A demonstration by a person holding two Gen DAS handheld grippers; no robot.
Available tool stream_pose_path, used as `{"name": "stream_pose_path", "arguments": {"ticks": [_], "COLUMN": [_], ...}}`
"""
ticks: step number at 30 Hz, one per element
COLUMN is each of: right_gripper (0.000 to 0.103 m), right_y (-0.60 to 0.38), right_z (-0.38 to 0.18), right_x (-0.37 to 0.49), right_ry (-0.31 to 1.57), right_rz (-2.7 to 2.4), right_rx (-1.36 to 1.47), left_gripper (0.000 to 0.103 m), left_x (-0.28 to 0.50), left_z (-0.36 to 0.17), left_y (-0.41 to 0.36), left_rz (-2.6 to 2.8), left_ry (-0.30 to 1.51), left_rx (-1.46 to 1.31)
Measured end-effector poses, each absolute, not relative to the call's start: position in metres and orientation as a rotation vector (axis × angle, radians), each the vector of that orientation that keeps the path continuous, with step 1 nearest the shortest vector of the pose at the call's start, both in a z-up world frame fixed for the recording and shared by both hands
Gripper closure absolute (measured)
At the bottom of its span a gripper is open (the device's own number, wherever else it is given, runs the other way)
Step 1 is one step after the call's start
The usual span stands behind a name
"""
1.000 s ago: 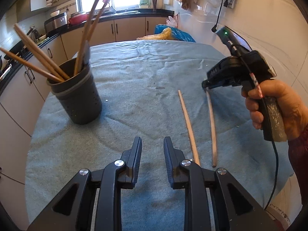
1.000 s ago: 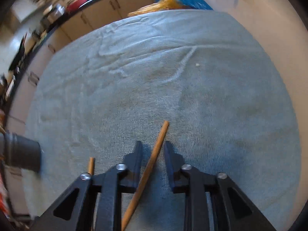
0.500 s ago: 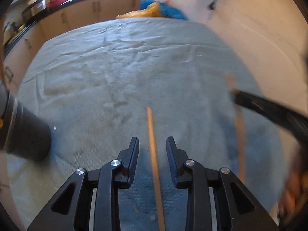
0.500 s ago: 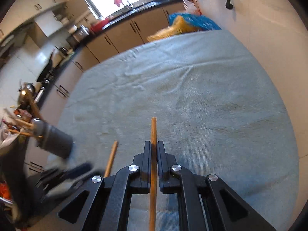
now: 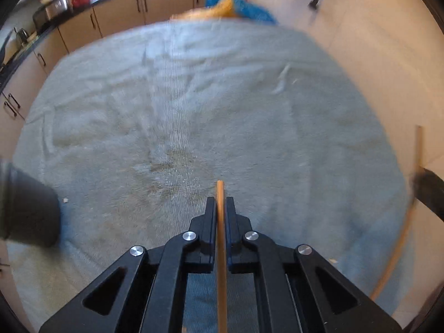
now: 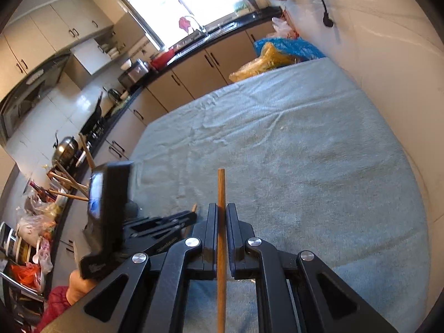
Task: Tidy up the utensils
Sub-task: 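Grasp one chopstick with the left tool while the right tool grasps the other, then carry both held chopsticks upright over the black holder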
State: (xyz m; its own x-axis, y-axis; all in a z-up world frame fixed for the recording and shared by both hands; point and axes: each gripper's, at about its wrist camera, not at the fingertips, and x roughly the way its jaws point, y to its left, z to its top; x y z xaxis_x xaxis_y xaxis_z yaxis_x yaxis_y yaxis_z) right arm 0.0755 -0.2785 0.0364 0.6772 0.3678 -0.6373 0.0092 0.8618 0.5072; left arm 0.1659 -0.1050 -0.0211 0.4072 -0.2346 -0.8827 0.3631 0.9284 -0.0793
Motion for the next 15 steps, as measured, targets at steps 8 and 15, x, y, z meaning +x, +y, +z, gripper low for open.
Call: {"name": "stream_pose_path", "arguments": {"ticks": [8,15], "right_gripper": [0.097,0.097], "right_y": [-0.268,-0.238], "right_z": [0.078,0.107], "right_x": [0.037,0.013], "right_ry": [0.646,0.521], "right_rz": [0.218,0.203], "right_rx": [0.443,0.351], "left_gripper": [0.098,0.098], "left_x": [0.088,0.057], "left_z": [0.074,0.123], "left_y": [-0.057,-0.021], "left_rz": [-0.398,-0.384], "left_ry": [0.794,0.656], "left_rx": [0.068,0.034]}}
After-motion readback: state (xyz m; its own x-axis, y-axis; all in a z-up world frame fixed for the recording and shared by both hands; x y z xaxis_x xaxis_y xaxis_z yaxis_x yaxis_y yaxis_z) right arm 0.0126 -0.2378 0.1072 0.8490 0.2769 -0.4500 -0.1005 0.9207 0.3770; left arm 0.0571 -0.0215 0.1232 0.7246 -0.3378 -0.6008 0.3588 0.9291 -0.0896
